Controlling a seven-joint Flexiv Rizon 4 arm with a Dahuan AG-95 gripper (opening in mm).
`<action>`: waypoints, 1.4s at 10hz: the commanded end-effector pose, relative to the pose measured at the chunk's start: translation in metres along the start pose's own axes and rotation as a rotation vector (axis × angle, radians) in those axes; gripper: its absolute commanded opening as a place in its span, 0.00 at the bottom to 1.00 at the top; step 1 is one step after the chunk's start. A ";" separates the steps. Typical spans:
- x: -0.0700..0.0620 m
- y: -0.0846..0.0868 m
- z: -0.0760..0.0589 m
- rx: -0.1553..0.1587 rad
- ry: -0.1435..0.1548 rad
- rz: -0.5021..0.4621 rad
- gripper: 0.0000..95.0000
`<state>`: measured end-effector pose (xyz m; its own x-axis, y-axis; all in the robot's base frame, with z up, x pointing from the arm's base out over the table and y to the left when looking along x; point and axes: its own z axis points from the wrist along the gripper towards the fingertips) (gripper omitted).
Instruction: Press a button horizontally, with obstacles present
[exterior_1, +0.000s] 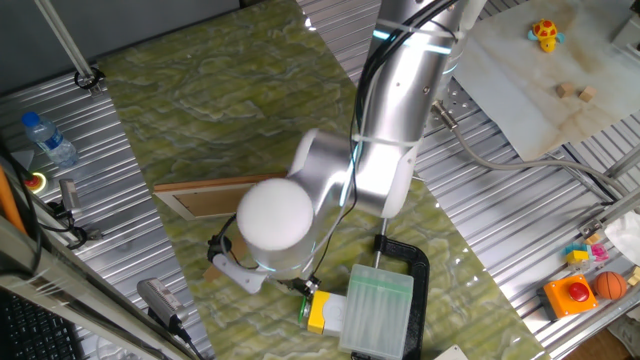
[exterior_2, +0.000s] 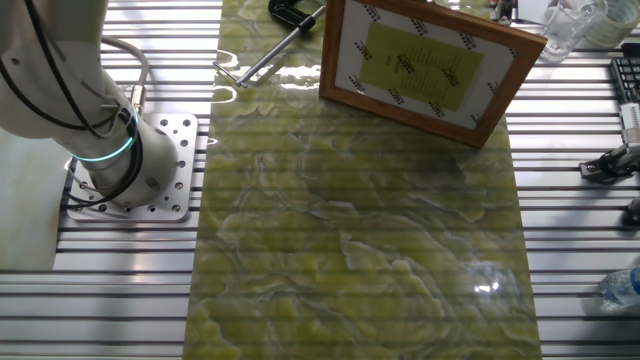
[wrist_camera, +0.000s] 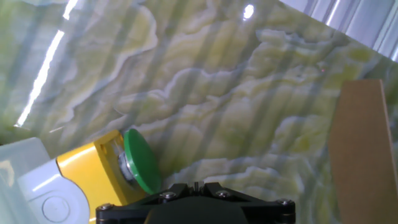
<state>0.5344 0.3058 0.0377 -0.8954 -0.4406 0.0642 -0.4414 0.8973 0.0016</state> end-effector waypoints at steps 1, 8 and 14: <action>-0.001 0.001 0.000 0.030 0.053 -0.003 0.00; -0.014 0.000 -0.004 0.028 0.018 0.004 0.00; -0.049 0.000 -0.007 0.017 0.018 0.013 0.00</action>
<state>0.5788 0.3276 0.0413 -0.9010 -0.4267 0.0786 -0.4290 0.9032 -0.0152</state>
